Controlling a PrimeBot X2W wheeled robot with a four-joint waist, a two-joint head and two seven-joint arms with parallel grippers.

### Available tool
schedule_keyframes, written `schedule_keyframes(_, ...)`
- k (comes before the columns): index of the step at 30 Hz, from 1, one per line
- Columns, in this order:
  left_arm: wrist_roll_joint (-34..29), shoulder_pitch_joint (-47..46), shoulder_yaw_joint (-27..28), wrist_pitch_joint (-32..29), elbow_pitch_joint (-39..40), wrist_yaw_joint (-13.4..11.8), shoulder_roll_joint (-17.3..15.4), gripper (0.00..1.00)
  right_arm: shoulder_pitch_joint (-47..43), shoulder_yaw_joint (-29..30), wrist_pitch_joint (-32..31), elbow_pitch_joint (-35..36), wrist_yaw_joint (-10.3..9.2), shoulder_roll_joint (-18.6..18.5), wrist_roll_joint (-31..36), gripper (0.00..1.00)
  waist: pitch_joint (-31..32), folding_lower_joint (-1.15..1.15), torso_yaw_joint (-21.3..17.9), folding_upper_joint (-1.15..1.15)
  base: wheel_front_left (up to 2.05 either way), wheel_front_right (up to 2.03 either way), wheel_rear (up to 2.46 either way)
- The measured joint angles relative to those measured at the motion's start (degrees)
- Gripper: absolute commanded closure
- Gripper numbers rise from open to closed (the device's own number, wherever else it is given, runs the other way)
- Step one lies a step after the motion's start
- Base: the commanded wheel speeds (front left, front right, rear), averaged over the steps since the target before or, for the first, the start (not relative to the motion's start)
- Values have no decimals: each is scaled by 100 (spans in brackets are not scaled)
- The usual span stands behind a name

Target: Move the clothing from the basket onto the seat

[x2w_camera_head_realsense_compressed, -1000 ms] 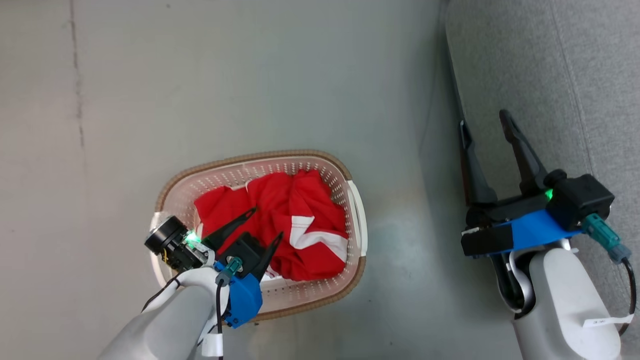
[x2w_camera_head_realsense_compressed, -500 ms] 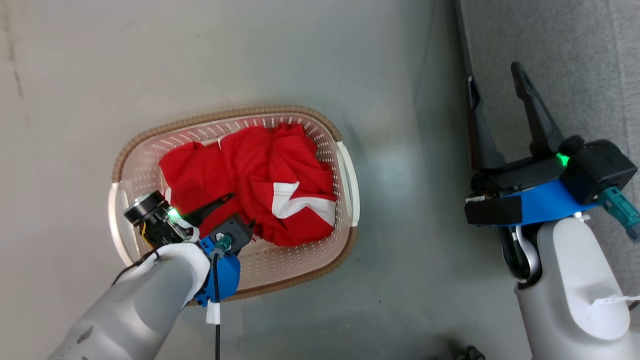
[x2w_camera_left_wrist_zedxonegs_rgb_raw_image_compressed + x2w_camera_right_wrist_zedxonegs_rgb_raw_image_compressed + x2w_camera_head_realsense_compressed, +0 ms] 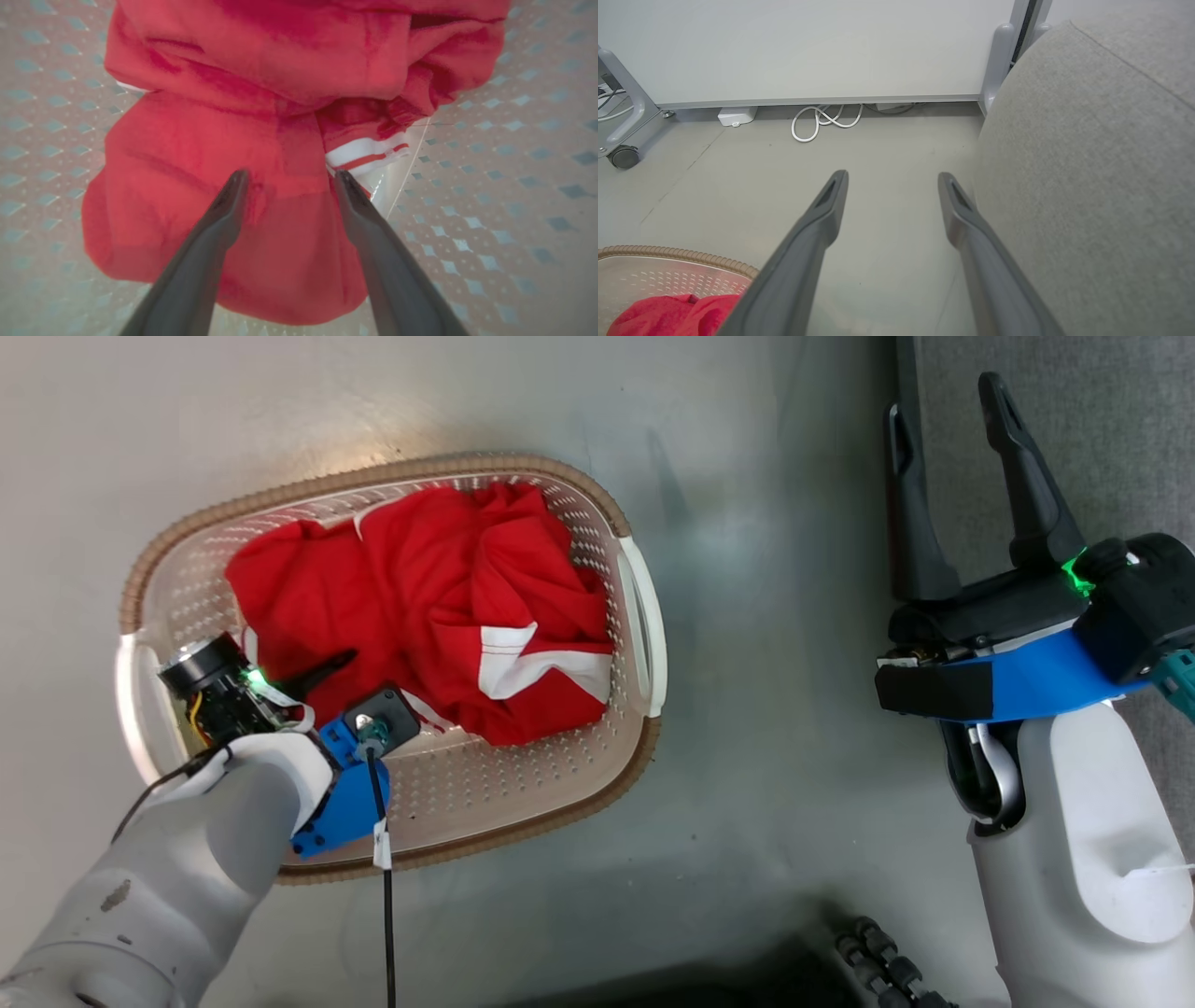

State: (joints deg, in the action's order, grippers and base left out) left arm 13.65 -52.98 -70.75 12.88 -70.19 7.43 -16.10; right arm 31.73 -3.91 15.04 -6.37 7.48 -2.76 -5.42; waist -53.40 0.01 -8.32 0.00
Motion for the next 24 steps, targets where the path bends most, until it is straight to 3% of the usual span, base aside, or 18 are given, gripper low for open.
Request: schedule_keyframes(24, -52, -810, -249, -776, -220, 0, -220, 0, 75, 43, 0, 621, 1, 0, -113, 0, -1055, -3, -380, 1, 0, 0, 0)
